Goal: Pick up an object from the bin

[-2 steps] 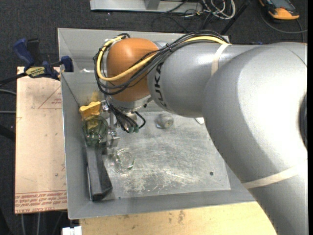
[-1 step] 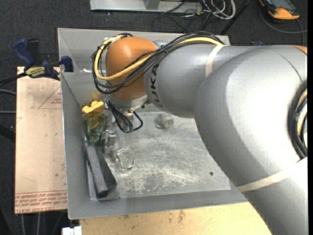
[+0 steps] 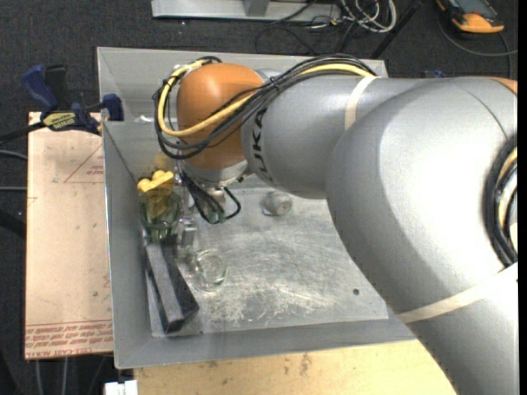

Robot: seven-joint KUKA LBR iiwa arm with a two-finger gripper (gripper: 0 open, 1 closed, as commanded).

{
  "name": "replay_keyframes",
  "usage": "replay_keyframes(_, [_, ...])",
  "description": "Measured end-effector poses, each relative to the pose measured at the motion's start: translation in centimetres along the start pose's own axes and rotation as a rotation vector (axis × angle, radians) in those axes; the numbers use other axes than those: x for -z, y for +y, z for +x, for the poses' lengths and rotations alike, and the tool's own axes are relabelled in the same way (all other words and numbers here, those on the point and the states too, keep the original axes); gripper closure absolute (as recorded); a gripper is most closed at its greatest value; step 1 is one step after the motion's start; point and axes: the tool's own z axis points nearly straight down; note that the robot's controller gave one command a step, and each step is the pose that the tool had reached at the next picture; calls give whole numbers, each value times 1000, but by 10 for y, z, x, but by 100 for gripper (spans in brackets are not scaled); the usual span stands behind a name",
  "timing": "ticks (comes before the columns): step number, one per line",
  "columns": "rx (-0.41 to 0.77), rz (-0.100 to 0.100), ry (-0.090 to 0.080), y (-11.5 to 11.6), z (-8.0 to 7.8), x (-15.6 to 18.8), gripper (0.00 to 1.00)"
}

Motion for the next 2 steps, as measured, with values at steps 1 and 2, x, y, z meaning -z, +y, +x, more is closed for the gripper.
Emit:
replay_keyframes(1, [457, -12, -21, -1, 14, 154, 100])
replay_keyframes(2, [457, -12, -16, -1, 15, 152, 100])
